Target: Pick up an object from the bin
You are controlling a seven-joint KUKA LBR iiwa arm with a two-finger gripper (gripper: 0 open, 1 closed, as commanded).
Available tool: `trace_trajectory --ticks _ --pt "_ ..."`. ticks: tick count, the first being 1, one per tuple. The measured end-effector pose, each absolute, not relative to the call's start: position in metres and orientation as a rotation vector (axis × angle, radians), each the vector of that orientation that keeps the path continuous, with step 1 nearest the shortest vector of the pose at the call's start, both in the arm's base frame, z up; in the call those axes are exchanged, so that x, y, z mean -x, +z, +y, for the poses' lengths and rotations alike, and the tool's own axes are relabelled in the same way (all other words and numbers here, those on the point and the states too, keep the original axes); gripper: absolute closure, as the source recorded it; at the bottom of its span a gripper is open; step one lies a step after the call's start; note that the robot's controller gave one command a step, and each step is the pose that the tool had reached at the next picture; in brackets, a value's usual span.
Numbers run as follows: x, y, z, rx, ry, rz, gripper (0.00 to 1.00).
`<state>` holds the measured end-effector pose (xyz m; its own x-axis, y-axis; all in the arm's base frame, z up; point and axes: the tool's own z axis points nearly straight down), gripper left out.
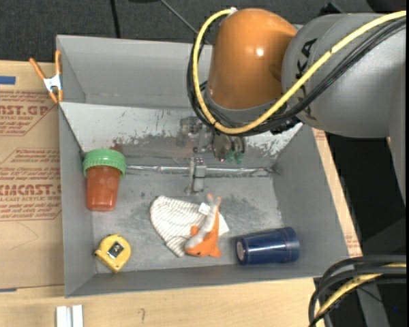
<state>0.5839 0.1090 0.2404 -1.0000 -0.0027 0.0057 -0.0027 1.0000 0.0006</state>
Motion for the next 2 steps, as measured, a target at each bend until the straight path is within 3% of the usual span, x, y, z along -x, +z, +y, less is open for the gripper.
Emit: trace_trajectory --ticks 1,2 --pt "-0.585 0.246 0.108 -0.002 -0.003 -3.144 0.00" --pt "-0.574 0.194 0.093 0.000 -0.005 -3.149 0.00"
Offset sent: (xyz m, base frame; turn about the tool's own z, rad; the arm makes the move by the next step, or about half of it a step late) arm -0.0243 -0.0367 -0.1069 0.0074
